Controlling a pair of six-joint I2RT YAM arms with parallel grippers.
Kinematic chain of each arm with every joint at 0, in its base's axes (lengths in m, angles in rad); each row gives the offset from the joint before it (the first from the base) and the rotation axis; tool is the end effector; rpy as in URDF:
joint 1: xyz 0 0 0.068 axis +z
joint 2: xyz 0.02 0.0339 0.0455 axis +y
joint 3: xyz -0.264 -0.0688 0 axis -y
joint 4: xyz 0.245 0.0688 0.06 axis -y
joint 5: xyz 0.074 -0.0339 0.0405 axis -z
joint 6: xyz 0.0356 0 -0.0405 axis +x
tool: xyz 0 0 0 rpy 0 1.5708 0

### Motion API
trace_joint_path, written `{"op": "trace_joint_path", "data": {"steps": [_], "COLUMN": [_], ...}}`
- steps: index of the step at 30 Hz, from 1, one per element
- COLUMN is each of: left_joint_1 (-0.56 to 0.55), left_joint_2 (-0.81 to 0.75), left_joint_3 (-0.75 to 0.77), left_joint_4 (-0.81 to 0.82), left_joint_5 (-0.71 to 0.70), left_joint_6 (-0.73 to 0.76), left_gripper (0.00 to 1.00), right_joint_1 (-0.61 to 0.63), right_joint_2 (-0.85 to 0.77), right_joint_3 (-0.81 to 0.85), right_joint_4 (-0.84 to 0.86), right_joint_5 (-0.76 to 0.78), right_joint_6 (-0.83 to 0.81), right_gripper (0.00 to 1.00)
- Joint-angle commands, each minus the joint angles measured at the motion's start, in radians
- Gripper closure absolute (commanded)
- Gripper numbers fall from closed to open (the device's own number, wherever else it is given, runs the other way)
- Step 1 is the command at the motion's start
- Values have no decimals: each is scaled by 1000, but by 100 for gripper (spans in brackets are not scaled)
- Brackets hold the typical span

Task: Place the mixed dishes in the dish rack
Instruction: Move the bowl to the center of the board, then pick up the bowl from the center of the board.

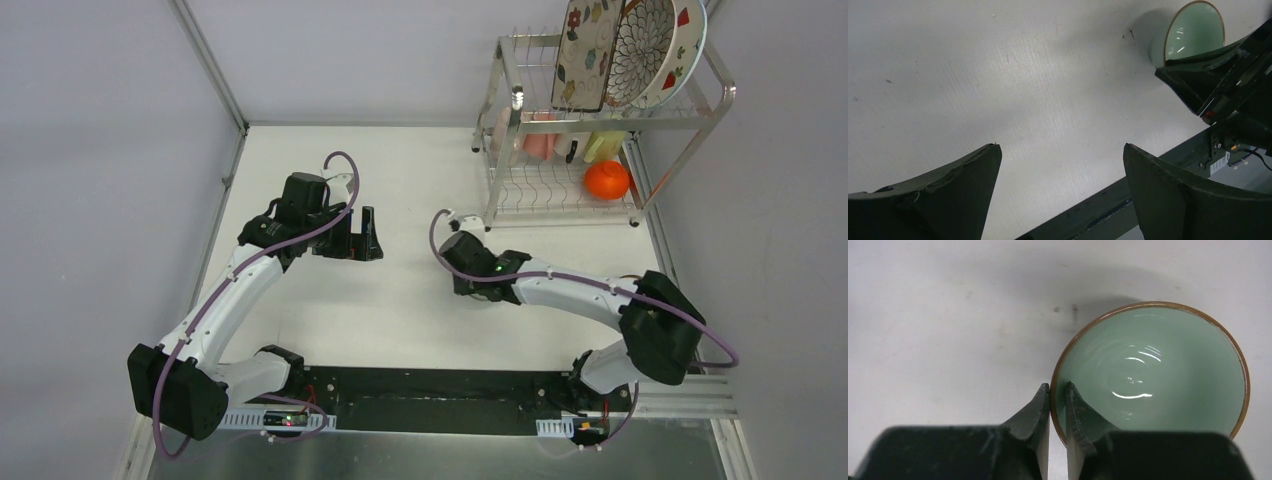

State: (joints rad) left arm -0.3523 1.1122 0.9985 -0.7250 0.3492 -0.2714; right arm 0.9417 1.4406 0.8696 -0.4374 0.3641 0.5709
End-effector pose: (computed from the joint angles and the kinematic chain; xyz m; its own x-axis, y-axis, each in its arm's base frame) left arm 0.2071 -0.0891 0.3021 -0.8170 0.0320 -0.5757 0.3320 0.8424 -0.4244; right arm 0.1759 0.2201 0.2026 -0.7668 -0.1955 -0.6115 -0.2727 0.9615 0.0347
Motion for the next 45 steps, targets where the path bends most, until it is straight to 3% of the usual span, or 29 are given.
{"op": "trace_joint_path", "data": {"steps": [1, 7, 16, 25, 35, 45], "left_joint_1": [1, 0, 1, -10, -146, -291], "left_joint_2": [-2, -1, 90, 192, 384, 592], "left_joint_3": [1, -1, 32, 67, 112, 217], "left_joint_4": [33, 32, 13, 53, 152, 213], "left_joint_5": [8, 9, 101, 216, 229, 193], "left_joint_6": [9, 3, 8, -107, -255, -305], "left_gripper": [4, 5, 9, 18, 28, 40], "right_joint_1": [88, 113, 111, 79, 71, 71], "right_joint_2": [93, 108, -32, -227, -490, -710], "right_joint_3": [100, 144, 109, -3, -153, -267], "right_joint_4": [51, 34, 14, 1, -8, -58], "right_joint_5": [-80, -95, -27, 28, 100, 88], "right_joint_6": [47, 49, 33, 34, 52, 89], "right_gripper": [100, 84, 41, 2, 0, 0]}}
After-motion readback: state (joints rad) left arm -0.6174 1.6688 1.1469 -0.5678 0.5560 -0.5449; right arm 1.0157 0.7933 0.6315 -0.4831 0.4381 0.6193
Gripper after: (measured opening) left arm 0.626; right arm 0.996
